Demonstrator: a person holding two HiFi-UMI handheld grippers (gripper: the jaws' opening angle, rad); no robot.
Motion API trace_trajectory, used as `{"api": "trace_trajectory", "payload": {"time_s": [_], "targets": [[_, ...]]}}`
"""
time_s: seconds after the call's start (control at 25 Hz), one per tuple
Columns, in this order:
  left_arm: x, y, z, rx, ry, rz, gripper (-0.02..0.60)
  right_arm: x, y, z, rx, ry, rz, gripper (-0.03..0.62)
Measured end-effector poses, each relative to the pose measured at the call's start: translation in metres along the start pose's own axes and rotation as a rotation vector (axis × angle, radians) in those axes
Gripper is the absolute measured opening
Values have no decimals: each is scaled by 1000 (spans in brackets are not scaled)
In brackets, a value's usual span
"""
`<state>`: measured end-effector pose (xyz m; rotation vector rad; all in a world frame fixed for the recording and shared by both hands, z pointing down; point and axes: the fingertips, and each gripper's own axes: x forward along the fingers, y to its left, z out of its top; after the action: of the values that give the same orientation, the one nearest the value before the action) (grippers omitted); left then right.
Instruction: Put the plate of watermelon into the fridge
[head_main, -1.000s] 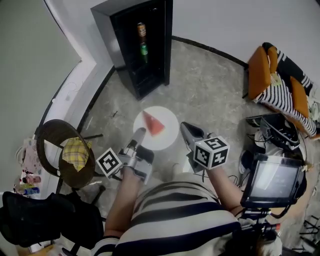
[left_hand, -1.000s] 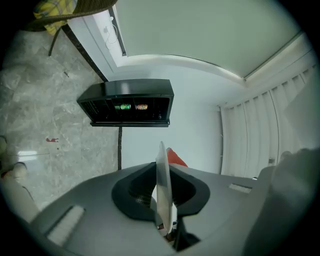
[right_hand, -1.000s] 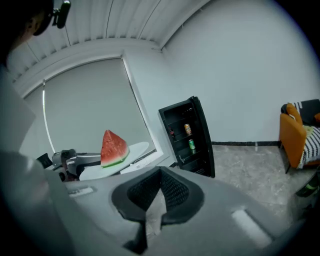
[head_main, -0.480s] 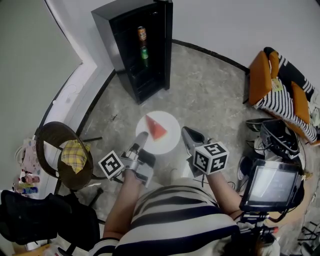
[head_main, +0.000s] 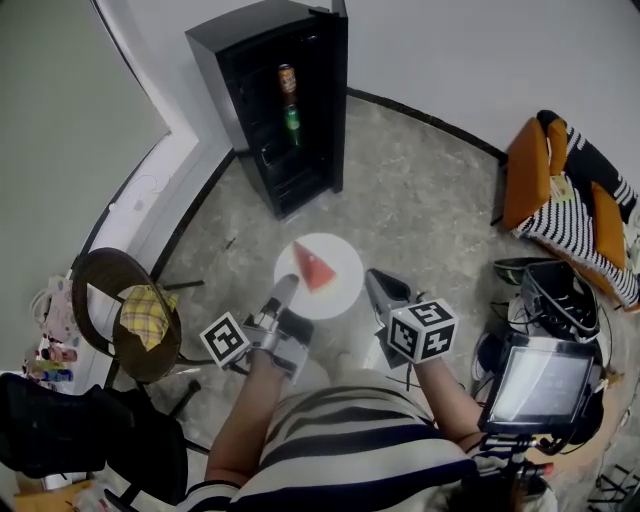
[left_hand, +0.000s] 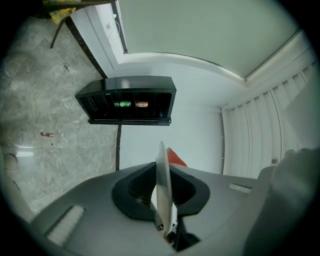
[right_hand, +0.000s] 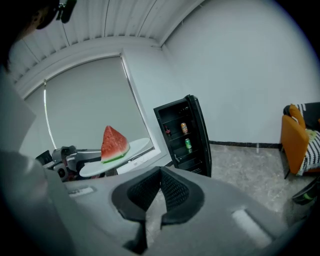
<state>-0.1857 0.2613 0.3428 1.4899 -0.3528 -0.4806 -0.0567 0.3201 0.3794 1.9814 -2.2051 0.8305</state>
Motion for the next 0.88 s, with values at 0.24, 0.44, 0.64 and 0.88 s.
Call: {"api": "trace_trajectory", "payload": {"time_s": [0.24,0.44,0.64,0.88], "targets": [[12,5,10,1,-38,19,37,17,-9,-3,4,31,24,-2],[35,4,26,10,-36,16,37,42,-17,8,3,41,31,-2],[58,3,41,12,-10,2,37,62,-21,21,-12,34,19,-2],[90,5,61,0,31,-2,37,90,-34,44,-11,27,-12,-2]]}}
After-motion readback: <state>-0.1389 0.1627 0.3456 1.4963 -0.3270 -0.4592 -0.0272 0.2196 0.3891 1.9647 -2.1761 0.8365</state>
